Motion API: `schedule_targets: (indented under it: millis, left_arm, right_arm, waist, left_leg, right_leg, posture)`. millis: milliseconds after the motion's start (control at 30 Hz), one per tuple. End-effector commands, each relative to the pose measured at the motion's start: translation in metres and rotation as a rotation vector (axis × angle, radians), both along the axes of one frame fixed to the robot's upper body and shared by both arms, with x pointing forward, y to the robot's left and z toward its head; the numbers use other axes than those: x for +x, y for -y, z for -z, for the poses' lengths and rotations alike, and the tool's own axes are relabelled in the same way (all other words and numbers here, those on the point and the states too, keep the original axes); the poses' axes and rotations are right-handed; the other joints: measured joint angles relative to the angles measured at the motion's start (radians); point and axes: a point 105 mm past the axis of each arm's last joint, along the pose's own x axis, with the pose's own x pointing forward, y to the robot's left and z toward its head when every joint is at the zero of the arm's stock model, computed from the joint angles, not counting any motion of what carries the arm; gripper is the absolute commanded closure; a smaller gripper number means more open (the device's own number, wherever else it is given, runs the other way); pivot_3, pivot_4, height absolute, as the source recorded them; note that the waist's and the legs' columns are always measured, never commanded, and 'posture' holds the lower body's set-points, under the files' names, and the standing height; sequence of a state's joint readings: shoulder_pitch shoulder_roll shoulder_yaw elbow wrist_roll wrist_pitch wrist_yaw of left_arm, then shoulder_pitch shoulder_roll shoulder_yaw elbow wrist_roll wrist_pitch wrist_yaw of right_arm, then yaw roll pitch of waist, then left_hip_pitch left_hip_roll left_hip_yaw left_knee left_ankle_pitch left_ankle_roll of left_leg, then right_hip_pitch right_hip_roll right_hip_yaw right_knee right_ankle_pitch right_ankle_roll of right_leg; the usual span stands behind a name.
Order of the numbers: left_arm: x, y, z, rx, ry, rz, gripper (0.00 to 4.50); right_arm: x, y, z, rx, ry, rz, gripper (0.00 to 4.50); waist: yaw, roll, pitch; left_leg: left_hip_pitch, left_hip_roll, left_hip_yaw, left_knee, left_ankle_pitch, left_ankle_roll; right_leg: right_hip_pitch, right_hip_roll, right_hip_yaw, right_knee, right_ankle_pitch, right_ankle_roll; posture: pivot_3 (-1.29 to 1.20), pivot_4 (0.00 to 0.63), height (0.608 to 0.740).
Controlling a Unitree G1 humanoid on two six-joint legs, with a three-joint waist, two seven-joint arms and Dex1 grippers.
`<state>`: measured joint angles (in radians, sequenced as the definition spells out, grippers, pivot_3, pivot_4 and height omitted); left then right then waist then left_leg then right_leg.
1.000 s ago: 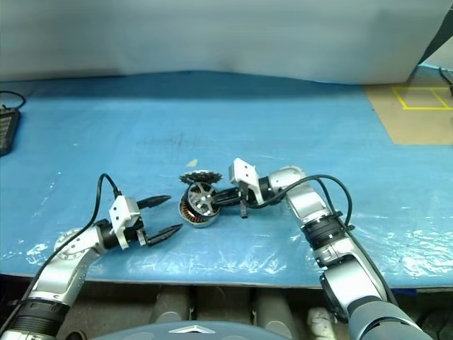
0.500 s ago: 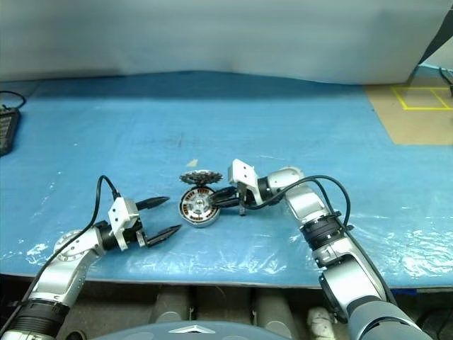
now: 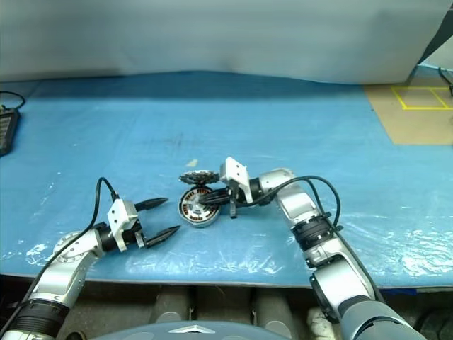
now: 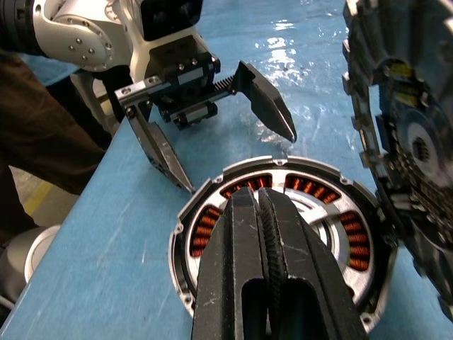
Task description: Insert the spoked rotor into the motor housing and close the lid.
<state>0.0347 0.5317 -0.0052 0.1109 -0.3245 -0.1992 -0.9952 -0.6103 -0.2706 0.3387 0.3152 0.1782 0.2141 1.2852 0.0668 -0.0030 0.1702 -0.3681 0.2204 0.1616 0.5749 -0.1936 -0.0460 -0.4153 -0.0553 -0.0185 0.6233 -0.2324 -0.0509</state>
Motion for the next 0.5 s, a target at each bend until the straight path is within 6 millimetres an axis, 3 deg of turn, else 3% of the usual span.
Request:
schedule_targets:
  millis: [33,300,400,500]
  left_arm:
    - [0.0,-0.001,-0.004,0.004,0.032,0.003,0.0]
    - [0.002,-0.002,-0.003,0.006,0.033,0.001,0.0]
    - [0.003,-0.002,-0.002,0.005,0.033,0.005,0.0]
    - [0.005,-0.001,-0.002,0.006,0.033,0.008,0.0]
  right_arm:
    - [0.002,-0.006,-0.009,0.024,0.022,-0.008,4.45]
    - [-0.002,-0.001,0.023,-0.035,-0.061,0.017,4.45]
    - [-0.002,0.001,0.024,-0.035,-0.055,0.028,4.45]
    - [0.001,0.002,0.012,0.009,-0.043,0.038,4.45]
  waist:
    - [0.0,0.0,0.0]
    - [0.001,0.0,0.0]
    - [0.001,0.0,0.0]
    - [0.001,0.0,0.0]
  left_leg:
    - [0.0,0.0,0.0,0.0,0.0,0.0]
    - [0.0,0.0,0.0,0.0,0.0,0.0]
    - [0.001,0.0,0.0,0.0,0.0,0.0]
    - [0.002,0.0,0.0,0.0,0.0,0.0]
  right_leg:
    - [0.0,0.0,0.0,0.0,0.0,0.0]
    - [0.0,0.0,0.0,0.0,0.0,0.0]
    - [0.001,0.0,0.0,0.0,0.0,0.0]
    - [0.002,0.0,0.0,0.0,0.0,0.0]
  posture:
    - [0.0,0.15,0.74]
    - [0.0,0.15,0.74]
    - [0.0,0.15,0.74]
    - [0.0,0.15,0.74]
